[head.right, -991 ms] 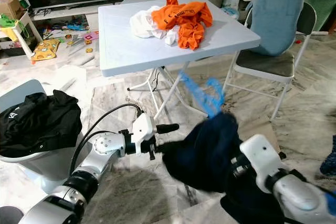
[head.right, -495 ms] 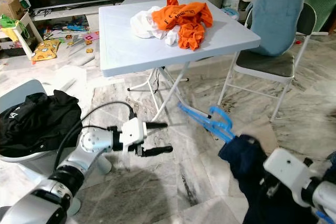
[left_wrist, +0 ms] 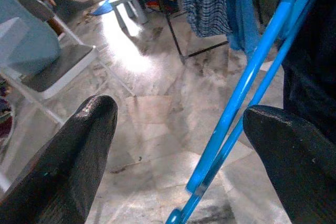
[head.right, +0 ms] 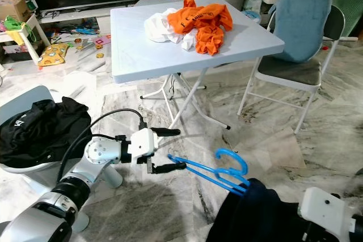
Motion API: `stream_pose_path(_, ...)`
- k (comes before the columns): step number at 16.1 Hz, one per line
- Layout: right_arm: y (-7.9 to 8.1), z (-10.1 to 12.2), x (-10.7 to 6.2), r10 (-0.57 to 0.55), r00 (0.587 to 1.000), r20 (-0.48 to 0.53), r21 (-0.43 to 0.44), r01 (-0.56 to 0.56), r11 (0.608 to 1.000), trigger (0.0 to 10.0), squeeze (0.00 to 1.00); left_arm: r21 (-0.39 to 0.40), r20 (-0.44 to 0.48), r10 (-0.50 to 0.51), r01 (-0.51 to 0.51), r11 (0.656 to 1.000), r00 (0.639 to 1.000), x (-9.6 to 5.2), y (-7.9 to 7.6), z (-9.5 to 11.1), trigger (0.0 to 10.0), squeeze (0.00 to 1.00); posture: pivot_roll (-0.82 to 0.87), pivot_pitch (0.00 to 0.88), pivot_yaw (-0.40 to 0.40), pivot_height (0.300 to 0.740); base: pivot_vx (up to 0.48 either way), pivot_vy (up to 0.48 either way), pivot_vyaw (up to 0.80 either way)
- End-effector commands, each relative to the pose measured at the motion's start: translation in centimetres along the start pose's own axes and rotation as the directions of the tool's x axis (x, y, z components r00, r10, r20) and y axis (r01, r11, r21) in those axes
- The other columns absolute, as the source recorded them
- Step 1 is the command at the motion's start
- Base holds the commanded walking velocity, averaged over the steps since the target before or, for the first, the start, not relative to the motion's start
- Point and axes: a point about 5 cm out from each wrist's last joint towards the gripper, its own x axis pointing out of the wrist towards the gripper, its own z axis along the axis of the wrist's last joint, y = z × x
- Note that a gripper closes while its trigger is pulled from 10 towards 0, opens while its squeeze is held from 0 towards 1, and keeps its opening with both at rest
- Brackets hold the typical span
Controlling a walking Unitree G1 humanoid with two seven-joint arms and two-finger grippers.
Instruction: Hang hanger
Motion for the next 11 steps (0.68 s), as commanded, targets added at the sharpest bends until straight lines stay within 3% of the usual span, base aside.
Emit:
stream_pose_path(1,-0.5,1.0,-0.5,-0.005,1.000,0.027,-0.045,0.006,0.999,10.0,0.00,0.010,-0.016,-0.041,0.041,0.999,0.999,0.1,0.2,0.2,10.0,1.00,-0.11,0.000,0.027,0.740,0.000,0.000,0.00)
stream_pose_path(2,-0.5,1.4,-0.1,0.000,0.999,0.051,-0.055,0.003,0.998,10.0,0.00,-0.004,-0.002,-0.093,0.093,0.996,0.996,0.6,-0.3,0.2,10.0,0.00,-0.11,0.000,0.026,0.740,0.000,0.000,0.00)
stream_pose_path(7,-0.1,2.7,0.2,0.085,0.992,0.088,-0.101,-0.076,0.992,10.0,0.00,-0.006,0.027,-0.195,0.195,0.981,0.981,2.0,-0.8,1.0,10.0,0.00,-0.12,0.000,0.019,0.740,0.000,0.000,0.00)
stream_pose_path(8,0.0,2.9,0.1,0.106,0.990,0.093,-0.116,-0.095,0.989,10.0,0.00,-0.003,0.039,-0.212,0.212,0.977,0.977,2.4,-0.4,1.5,4.9,0.00,-0.12,0.000,0.019,0.740,0.000,0.000,0.00)
stream_pose_path(9,0.0,3.0,0.1,0.112,0.989,0.091,-0.121,-0.101,0.987,10.0,0.00,-0.001,0.044,-0.217,0.217,0.976,0.975,2.6,0.0,1.8,0.9,0.00,-0.12,0.000,0.020,0.740,0.000,0.000,0.00)
stream_pose_path(10,0.0,3.0,0.1,0.113,0.989,0.090,-0.122,-0.102,0.987,10.0,0.00,0.000,0.045,-0.219,0.219,0.976,0.975,2.6,0.1,1.9,0.9,0.00,-0.12,0.000,0.020,0.740,0.000,0.000,0.00)
stream_pose_path(11,0.0,3.0,0.1,0.117,0.989,0.089,-0.124,-0.105,0.987,10.0,0.00,0.000,0.043,-0.235,0.235,0.972,0.971,2.8,0.3,2.1,0.0,0.00,-0.12,0.000,0.023,0.740,0.000,0.000,0.00)
